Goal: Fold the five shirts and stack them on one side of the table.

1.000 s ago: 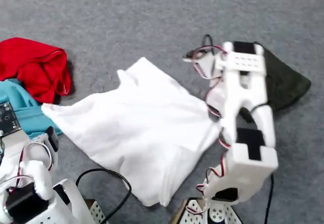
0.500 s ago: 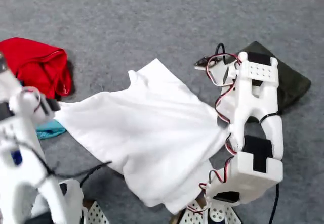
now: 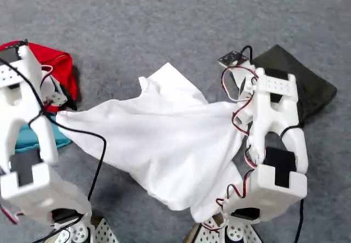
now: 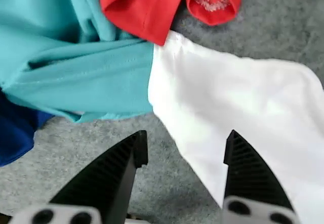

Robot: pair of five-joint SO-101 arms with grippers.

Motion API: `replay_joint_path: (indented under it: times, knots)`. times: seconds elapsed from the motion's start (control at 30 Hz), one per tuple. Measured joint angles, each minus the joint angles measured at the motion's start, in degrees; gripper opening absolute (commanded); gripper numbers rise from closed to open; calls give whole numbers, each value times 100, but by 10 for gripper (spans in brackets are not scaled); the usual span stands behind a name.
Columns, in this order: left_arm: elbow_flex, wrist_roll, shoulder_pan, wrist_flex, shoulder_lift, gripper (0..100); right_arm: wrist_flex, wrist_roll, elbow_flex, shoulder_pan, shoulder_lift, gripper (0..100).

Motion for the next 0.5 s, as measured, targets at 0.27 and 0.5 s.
replay_joint_path:
  times: [0.27, 0.5]
  knots:
    - [-1196, 185, -167, -9, 1846, 217, -1134, -53, 633, 0, 0, 5]
    - [-2488, 527, -1143, 44, 3499, 16, -1301, -53, 659, -9, 0, 5]
